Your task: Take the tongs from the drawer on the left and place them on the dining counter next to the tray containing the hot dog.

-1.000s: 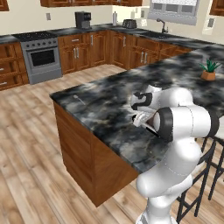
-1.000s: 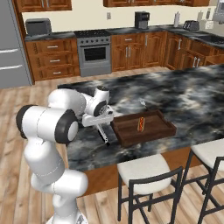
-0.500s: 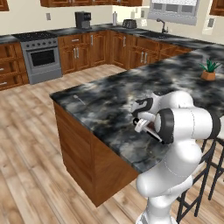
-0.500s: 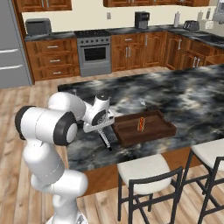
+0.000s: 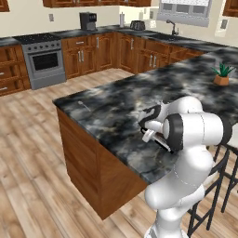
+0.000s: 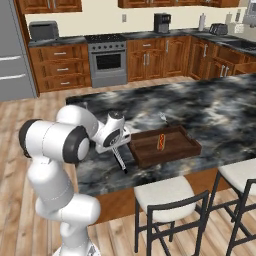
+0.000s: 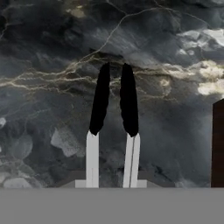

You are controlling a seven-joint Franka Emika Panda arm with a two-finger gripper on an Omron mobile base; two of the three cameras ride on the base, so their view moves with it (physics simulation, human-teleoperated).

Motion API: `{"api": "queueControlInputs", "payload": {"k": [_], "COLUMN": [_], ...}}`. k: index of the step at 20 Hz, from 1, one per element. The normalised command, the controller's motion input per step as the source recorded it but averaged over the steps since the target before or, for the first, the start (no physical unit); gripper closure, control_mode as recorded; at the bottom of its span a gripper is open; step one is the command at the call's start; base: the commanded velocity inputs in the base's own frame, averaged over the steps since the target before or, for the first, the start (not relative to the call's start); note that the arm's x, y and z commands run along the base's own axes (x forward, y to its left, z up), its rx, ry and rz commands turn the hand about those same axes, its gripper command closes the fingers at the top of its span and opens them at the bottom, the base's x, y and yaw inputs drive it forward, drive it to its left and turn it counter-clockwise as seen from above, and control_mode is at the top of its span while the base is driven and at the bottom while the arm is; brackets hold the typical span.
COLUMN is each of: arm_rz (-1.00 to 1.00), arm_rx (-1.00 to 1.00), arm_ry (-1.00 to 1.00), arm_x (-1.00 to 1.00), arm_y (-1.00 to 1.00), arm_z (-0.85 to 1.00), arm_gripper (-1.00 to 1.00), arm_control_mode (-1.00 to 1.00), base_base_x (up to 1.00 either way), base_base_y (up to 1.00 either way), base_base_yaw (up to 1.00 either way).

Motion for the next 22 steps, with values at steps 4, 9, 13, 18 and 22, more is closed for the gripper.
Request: {"api": "queueControlInputs", "payload": {"k": [4,9,13,18,22], "arm_rz": [0.00,0.00,0.00,0.00,0.00], "arm_rx": [0.00,0.00,0.00,0.00,0.00], "arm_ry": [0.00,0.00,-0.03,-0.02,-0.03], "arm_x": [0.55,0.23,0.02,-0.04,0.00], "arm_y": [0.00,0.00,-0.04,-0.02,0.00], "arm_z": [0.01,-0.02,-0.17,-0.35,-0.21], "arm_gripper": [1.00,1.00,1.00,1.00,1.00], "arm_control_mode": [-1.00,-1.00,-1.00,-1.00,-1.00], "base_base_x": [0.00,0.00,0.00,0.00,0.00], "base_base_y": [0.00,0.00,0.00,0.00,0.00], "base_base_yaw": [0.00,0.00,0.00,0.00,0.00]}}
